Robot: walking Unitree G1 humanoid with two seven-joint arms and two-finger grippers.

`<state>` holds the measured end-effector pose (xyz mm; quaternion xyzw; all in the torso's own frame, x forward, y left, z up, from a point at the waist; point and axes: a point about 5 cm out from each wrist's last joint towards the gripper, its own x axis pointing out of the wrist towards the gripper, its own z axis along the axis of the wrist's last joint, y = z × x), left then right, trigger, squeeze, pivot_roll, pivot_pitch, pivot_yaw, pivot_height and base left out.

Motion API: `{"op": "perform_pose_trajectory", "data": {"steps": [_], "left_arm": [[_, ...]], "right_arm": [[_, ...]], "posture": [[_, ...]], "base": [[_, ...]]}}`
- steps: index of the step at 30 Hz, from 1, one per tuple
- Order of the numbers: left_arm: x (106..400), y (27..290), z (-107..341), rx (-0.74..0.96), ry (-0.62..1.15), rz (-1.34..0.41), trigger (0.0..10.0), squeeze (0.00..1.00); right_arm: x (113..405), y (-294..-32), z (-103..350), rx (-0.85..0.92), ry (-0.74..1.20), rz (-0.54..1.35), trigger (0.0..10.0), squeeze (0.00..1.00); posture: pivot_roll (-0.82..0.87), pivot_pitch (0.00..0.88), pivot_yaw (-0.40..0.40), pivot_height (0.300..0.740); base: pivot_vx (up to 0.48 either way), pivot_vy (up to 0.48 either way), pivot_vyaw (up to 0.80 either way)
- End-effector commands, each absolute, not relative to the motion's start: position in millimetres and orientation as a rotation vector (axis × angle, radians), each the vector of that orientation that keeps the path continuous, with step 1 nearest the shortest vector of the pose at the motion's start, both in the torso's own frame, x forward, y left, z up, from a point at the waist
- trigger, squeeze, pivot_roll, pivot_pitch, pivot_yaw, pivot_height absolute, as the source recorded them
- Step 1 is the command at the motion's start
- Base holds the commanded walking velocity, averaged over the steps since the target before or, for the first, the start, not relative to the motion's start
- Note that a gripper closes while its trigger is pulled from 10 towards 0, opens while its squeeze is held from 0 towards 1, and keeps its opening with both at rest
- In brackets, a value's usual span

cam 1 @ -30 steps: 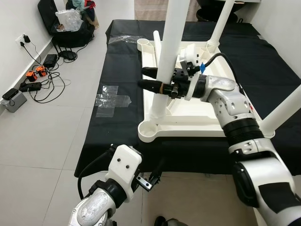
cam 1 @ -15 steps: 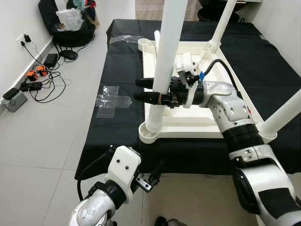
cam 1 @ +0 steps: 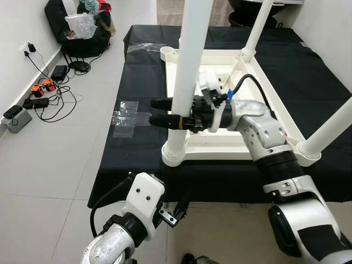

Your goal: Building children table

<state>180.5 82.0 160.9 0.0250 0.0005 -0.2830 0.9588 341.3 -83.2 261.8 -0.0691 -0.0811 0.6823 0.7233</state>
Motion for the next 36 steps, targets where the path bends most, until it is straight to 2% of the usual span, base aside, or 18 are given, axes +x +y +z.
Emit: {"op": "perform_pose_trajectory", "data": {"steps": [1, 9, 20, 36], "left_arm": [[178, 80, 161, 0.040, 0.003, -0.585, 10.0, 0.00], [178, 80, 161, 0.036, 0.000, -0.585, 10.0, 0.00], [178, 79, 161, 0.038, -0.002, -0.588, 10.0, 0.00], [178, 78, 163, 0.036, -0.008, -0.590, 10.0, 0.00]], "right_arm": [[341, -78, 263, -0.152, -0.194, 1.507, 10.0, 0.00], [348, -73, 266, -0.145, -0.200, 1.447, 10.0, 0.00], [346, -88, 289, -0.110, -0.265, 1.493, 10.0, 0.00], [346, -85, 271, -0.125, -0.210, 1.484, 10.0, 0.00]], "posture": [[0.09, 0.116, -0.077, 0.740], [0.09, 0.121, -0.082, 0.740], [0.09, 0.127, -0.079, 0.740], [0.09, 0.131, -0.080, 0.740]], "base": [[0.000, 0.000, 0.00], [0.000, 0.000, 0.00], [0.000, 0.000, 0.00], [0.000, 0.000, 0.00]]}}
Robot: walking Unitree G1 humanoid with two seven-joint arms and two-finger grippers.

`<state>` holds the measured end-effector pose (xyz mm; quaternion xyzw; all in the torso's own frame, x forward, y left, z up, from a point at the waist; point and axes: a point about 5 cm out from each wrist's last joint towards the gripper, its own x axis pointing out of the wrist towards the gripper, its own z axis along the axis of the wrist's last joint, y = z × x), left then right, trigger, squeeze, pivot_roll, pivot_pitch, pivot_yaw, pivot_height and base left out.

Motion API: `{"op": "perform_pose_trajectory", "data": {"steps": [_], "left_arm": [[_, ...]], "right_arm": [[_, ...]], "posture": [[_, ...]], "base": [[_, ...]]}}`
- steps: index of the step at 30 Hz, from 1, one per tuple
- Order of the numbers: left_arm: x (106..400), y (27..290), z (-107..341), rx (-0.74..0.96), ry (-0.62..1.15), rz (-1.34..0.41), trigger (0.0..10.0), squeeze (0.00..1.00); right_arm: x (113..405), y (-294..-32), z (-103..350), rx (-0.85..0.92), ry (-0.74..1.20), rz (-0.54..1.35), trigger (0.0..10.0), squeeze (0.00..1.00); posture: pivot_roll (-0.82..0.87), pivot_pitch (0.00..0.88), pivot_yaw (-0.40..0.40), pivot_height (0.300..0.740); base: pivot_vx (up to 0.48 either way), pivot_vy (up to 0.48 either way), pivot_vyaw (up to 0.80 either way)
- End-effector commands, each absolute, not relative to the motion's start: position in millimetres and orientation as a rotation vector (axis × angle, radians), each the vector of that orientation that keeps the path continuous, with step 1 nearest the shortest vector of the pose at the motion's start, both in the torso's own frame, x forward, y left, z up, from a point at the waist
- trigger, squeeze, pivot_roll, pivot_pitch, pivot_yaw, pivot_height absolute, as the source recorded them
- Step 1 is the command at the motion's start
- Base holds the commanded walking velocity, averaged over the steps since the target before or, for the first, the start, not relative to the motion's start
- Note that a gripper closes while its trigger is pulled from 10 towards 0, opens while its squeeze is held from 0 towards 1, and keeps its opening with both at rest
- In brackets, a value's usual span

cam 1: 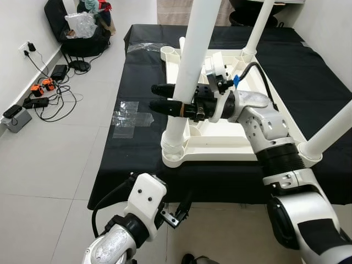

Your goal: Building children table

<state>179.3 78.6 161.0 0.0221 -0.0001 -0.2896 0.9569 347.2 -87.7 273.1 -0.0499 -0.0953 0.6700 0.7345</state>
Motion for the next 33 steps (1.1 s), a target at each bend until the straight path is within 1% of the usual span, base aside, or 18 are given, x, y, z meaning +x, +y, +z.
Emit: {"op": "perform_pose_trajectory", "data": {"steps": [1, 33], "left_arm": [[178, 78, 163, 0.036, -0.008, -0.589, 10.0, 0.00], [177, 78, 165, 0.035, -0.016, -0.590, 10.0, 0.00]], "right_arm": [[346, -85, 270, -0.125, -0.205, 1.484, 10.0, 0.00], [348, -87, 256, -0.140, -0.179, 1.449, 10.0, 0.00]], "posture": [[0.09, 0.131, -0.080, 0.740], [0.09, 0.138, -0.082, 0.740]], "base": [[0.000, 0.000, 0.00], [0.000, 0.000, 0.00]]}}
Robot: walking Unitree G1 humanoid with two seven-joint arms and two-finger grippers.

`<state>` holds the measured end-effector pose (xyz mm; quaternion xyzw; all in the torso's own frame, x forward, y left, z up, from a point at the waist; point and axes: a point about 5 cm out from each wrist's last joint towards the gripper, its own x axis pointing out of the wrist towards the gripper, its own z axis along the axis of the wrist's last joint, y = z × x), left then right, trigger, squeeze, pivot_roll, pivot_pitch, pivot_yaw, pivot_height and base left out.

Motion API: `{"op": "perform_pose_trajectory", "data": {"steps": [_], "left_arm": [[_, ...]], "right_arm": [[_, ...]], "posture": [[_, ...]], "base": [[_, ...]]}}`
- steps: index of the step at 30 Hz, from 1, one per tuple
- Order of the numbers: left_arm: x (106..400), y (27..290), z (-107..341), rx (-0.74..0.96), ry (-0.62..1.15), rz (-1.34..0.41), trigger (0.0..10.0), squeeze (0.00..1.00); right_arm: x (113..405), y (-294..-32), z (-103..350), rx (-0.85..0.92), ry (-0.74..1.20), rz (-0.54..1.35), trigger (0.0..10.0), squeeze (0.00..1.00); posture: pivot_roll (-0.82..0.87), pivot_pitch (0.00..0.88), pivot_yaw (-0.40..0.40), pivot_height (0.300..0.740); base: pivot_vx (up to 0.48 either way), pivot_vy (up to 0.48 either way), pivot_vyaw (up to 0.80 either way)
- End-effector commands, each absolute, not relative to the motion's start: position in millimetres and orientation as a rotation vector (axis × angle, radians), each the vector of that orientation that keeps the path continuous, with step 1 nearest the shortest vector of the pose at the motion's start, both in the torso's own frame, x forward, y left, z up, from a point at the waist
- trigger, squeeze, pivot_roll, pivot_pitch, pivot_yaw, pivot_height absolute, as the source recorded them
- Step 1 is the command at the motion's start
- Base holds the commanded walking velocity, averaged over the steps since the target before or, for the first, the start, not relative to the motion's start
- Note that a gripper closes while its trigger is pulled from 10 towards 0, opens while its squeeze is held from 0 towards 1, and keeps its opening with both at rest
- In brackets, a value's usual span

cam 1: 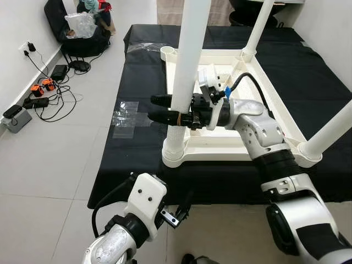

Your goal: Building children table

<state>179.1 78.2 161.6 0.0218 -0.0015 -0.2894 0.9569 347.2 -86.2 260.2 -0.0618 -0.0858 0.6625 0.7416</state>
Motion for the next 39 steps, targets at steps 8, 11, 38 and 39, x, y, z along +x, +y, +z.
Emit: {"op": "perform_pose_trajectory", "data": {"steps": [8, 11, 38, 39], "left_arm": [[177, 78, 165, 0.040, -0.018, -0.587, 10.0, 0.00], [177, 79, 166, 0.041, -0.019, -0.587, 10.0, 0.00], [179, 79, 168, 0.043, -0.030, -0.578, 10.0, 0.00], [179, 79, 169, 0.042, -0.031, -0.576, 10.0, 0.00]], "right_arm": [[349, -86, 252, -0.143, -0.181, 1.427, 10.0, 0.00], [349, -86, 252, -0.155, -0.178, 1.424, 10.0, 0.00], [370, -87, 230, -0.173, -0.047, 1.131, 10.0, 0.00], [372, -88, 230, -0.171, -0.047, 1.109, 10.0, 0.00]], "posture": [[0.10, 0.138, -0.081, 0.740], [0.10, 0.138, -0.081, 0.740], [0.09, 0.145, -0.081, 0.740], [0.09, 0.145, -0.081, 0.740]], "base": [[0.000, 0.000, 0.00], [0.000, 0.000, 0.00], [0.000, 0.000, 0.00], [0.000, 0.000, 0.00]]}}
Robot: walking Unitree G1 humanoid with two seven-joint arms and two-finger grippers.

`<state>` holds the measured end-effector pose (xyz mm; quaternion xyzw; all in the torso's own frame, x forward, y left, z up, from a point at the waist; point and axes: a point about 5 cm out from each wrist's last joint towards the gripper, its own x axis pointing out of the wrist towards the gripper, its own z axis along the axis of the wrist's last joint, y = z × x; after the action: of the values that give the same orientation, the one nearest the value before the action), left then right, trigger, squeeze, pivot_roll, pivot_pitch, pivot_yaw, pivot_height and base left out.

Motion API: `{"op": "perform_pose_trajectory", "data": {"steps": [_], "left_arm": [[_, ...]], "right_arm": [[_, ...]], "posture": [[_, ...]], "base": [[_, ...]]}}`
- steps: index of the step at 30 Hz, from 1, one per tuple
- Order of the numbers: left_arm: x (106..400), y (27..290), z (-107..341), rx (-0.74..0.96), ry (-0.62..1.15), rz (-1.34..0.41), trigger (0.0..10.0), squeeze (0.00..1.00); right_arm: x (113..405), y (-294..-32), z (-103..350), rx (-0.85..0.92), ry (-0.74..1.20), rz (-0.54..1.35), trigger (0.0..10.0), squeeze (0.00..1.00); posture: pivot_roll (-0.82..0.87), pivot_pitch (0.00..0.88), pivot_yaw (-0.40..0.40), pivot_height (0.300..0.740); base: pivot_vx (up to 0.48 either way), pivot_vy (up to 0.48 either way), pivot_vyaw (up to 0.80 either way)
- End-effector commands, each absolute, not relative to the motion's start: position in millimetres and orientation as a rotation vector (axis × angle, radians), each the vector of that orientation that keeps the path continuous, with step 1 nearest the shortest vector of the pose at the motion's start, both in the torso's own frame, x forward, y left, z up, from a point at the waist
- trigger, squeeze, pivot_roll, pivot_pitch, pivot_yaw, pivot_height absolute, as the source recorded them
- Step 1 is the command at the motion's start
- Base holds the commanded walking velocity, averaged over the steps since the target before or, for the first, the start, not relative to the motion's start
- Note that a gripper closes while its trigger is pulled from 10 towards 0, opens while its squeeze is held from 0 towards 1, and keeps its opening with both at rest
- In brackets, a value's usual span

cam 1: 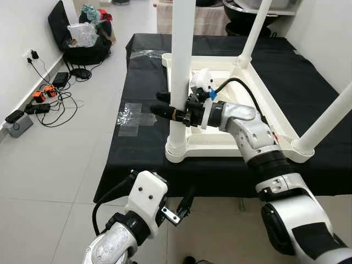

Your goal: Building children table

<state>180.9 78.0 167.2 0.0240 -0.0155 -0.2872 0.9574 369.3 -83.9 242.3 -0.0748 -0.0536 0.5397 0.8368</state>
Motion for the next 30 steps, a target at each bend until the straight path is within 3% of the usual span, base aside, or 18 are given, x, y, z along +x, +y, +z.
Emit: {"op": "perform_pose_trajectory", "data": {"steps": [1, 14, 30], "left_arm": [[180, 79, 169, 0.042, -0.032, -0.576, 10.0, 0.00], [180, 78, 169, 0.040, -0.036, -0.571, 10.0, 0.00], [180, 78, 170, 0.041, -0.041, -0.569, 10.0, 0.00]], "right_arm": [[374, -88, 230, -0.168, -0.045, 1.089, 10.0, 0.00], [398, -100, 236, -0.071, -0.042, 0.743, 10.0, 0.00], [405, -107, 239, -0.052, -0.088, 0.565, 10.0, 0.00]], "posture": [[0.09, 0.145, -0.081, 0.740], [0.09, 0.139, -0.084, 0.740], [0.09, 0.127, -0.081, 0.740]], "base": [[0.000, 0.000, 0.00], [0.000, 0.000, 0.00], [0.000, 0.000, 0.00]]}}
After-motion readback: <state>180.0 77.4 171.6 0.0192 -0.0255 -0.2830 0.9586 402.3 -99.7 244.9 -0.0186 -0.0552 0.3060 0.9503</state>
